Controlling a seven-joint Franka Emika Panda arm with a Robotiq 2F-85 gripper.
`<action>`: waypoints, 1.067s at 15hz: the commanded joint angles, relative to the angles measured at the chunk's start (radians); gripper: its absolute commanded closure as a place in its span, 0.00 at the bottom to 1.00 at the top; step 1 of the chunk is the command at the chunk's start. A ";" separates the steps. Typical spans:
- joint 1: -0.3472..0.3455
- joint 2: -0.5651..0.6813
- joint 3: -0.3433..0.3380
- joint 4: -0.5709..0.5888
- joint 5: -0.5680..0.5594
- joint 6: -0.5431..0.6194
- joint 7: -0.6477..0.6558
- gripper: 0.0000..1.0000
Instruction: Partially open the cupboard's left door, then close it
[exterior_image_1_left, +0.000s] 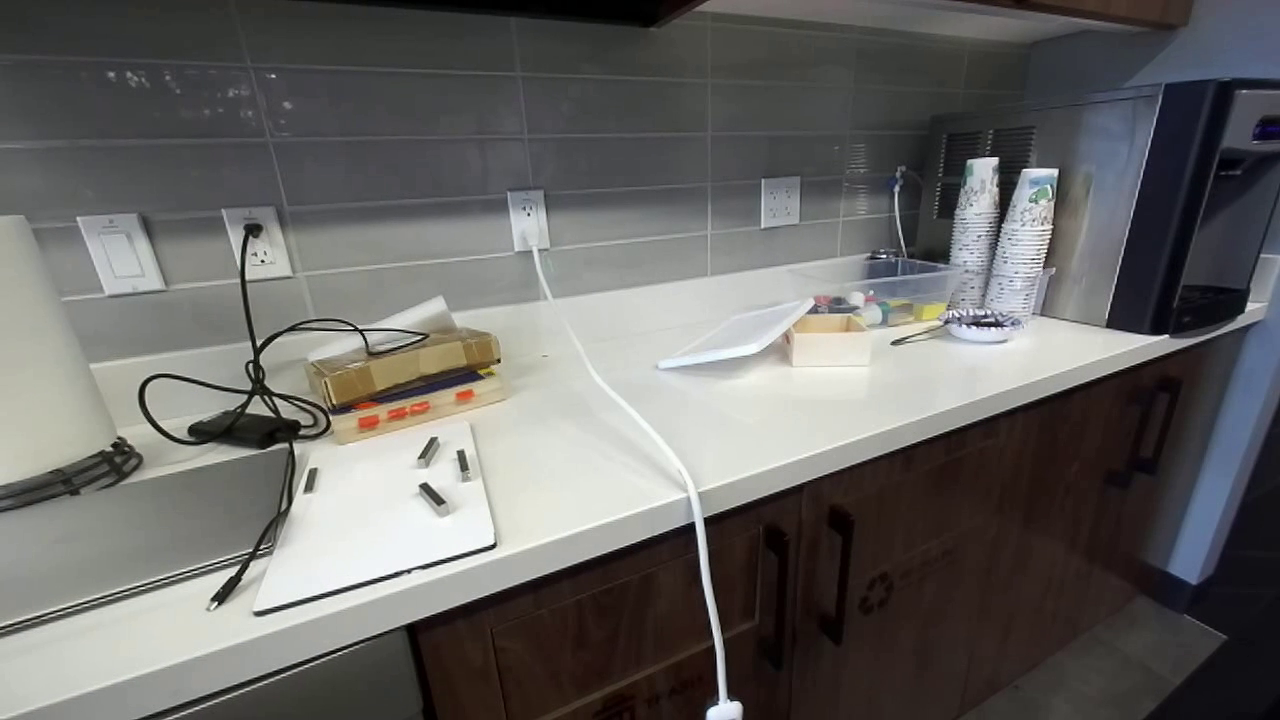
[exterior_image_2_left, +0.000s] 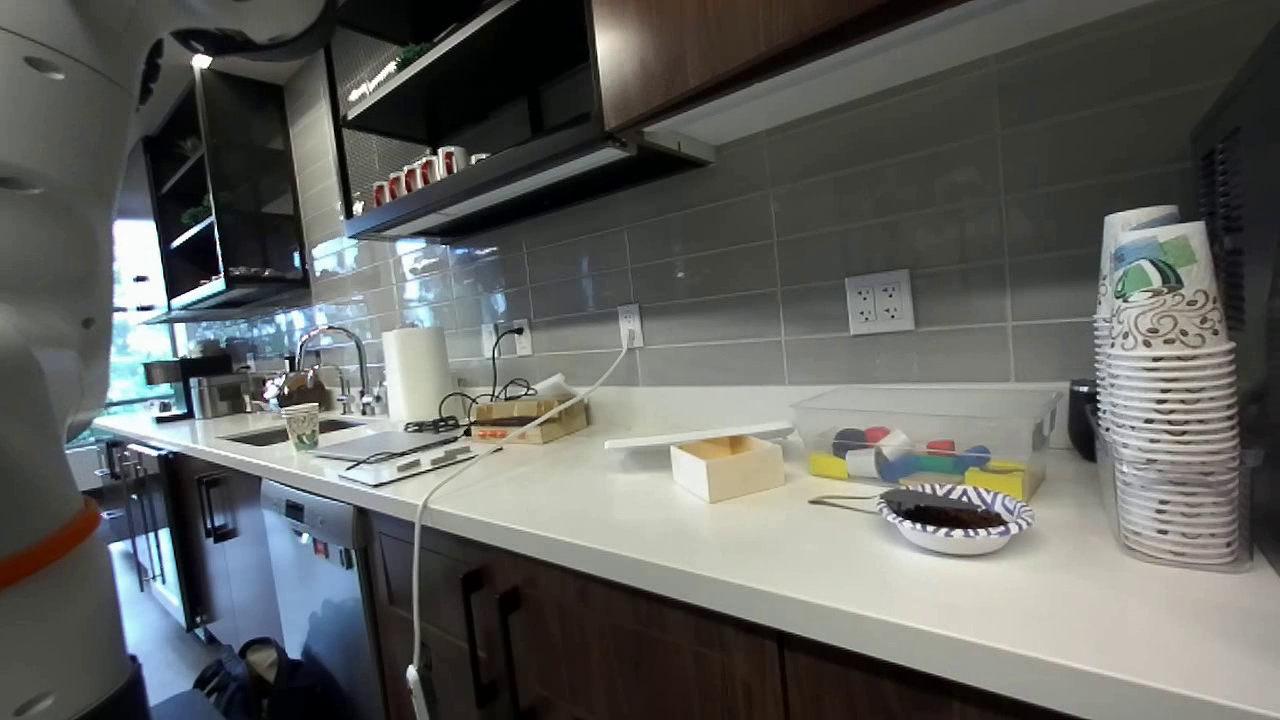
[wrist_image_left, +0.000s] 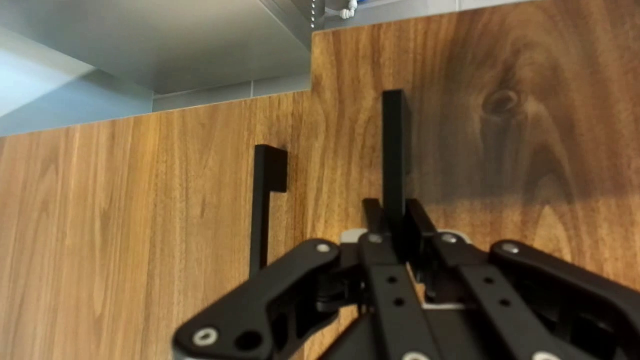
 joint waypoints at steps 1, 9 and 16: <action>-0.025 0.109 0.033 0.206 0.063 -0.097 0.003 0.97; -0.128 0.199 0.183 0.327 0.013 -0.117 0.025 0.97; -0.198 0.265 0.334 0.430 -0.054 -0.148 0.024 0.49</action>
